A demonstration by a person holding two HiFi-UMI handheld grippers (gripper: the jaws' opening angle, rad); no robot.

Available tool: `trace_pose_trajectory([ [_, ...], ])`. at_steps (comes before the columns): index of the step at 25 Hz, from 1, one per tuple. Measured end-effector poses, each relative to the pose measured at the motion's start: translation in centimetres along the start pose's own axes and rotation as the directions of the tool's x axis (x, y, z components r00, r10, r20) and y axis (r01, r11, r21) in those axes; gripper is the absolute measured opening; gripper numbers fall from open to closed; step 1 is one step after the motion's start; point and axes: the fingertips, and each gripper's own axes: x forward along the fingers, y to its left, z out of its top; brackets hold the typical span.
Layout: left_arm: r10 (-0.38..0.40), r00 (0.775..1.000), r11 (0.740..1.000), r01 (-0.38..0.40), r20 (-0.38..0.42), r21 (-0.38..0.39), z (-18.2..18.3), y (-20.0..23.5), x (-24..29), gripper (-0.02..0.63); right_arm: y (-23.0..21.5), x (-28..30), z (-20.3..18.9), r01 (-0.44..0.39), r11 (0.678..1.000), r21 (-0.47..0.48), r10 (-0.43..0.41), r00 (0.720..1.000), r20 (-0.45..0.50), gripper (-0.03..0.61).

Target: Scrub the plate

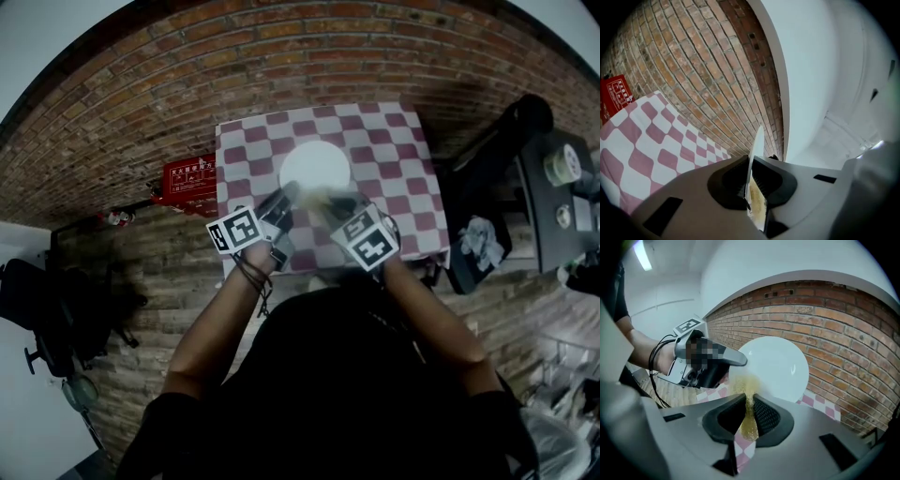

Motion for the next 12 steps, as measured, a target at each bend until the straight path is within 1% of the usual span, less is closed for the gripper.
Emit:
trace_pose_trajectory([
  [4,0.024,1.0,1.0,-0.024,-0.017,0.016,-0.5,0.4,-0.7,0.025,-2.9,-0.6,-1.6,0.049,0.998,0.038,-0.048,0.998,-0.035,0.048],
  [7,0.017,0.998,1.0,-0.015,-0.055,0.023,-2.2,0.0,-0.8,0.026,-5.9,-1.3,-2.1,0.108,0.992,0.058,-0.105,0.993,-0.054,0.048],
  [10,-0.003,0.995,1.0,0.005,-0.101,0.022,-4.3,-0.9,-0.5,0.031,-8.2,-1.9,-1.4,0.163,0.985,0.056,-0.161,0.986,-0.049,0.048],
  [12,-0.016,0.991,1.0,0.018,-0.132,0.014,-5.6,-1.5,-0.1,0.034,-8.8,-2.1,-0.2,0.188,0.982,0.033,-0.187,0.982,-0.038,0.048],
])
